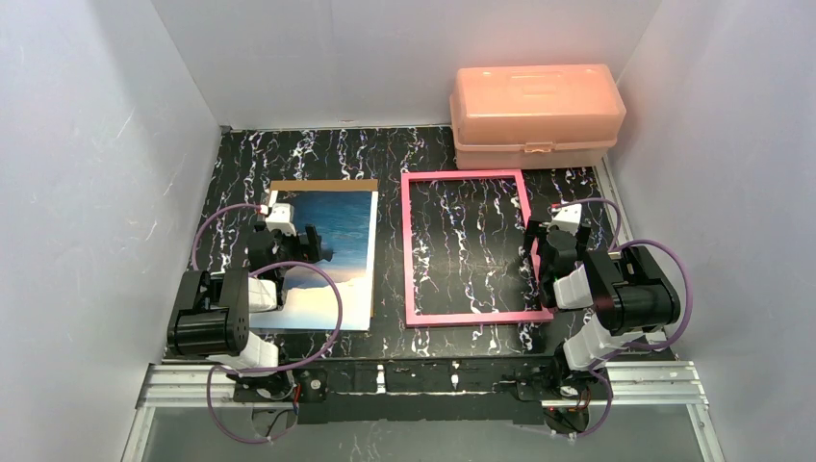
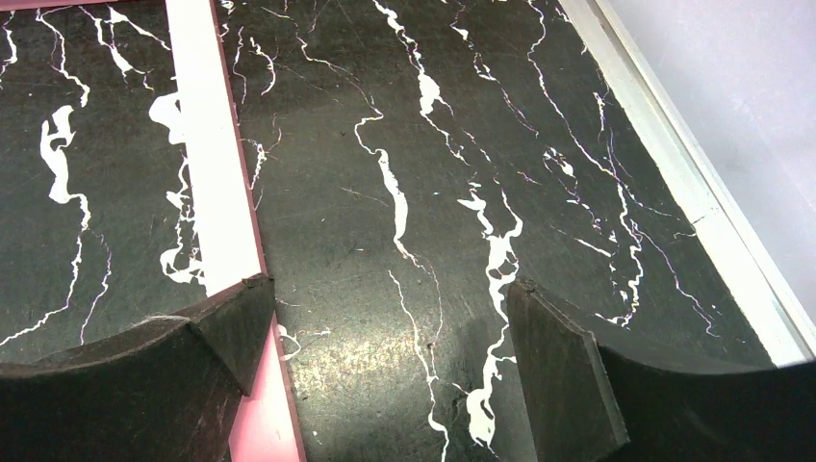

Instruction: Put the photo into the frame

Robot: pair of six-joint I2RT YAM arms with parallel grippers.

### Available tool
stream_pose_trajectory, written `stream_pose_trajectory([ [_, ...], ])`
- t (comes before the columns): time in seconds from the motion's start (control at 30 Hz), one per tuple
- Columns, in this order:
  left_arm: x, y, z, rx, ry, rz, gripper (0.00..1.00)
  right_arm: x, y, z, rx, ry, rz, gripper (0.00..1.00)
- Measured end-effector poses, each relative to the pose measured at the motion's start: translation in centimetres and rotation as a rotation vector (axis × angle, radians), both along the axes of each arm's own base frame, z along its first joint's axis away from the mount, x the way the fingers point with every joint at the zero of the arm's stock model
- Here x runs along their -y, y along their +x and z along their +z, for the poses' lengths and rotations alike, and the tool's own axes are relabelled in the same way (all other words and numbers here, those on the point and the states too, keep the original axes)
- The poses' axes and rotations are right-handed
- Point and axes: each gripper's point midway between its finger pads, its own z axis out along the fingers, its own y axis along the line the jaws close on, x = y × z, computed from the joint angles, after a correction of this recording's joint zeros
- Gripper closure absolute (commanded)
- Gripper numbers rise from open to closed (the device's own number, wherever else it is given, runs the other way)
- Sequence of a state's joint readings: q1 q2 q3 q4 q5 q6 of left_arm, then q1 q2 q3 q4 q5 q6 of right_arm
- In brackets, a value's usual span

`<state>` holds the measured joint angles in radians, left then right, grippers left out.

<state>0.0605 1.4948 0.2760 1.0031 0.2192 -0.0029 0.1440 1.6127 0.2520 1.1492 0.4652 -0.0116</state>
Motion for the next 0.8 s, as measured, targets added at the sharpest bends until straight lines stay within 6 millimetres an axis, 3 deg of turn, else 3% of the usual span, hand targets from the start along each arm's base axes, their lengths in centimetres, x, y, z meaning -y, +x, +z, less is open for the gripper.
stream_pose_trajectory([
  [0.63,-0.4,0.1,0.2,-0.052,-0.017,0.021,0.01,0.6,-0.2,0.4,0.012,0.003,-0.041,0.01],
  [0.7,-0.9,1.1,2.1,-0.069,-0.021,0.033,0.01,0.9,-0.4,0.9,0.015,-0.002,-0.061,0.01],
  [0.8,-1.7,3.7,7.8,-0.032,-0.021,0.038,0.02,1.7,-0.4,2.9,0.011,0.014,-0.141,0.01],
])
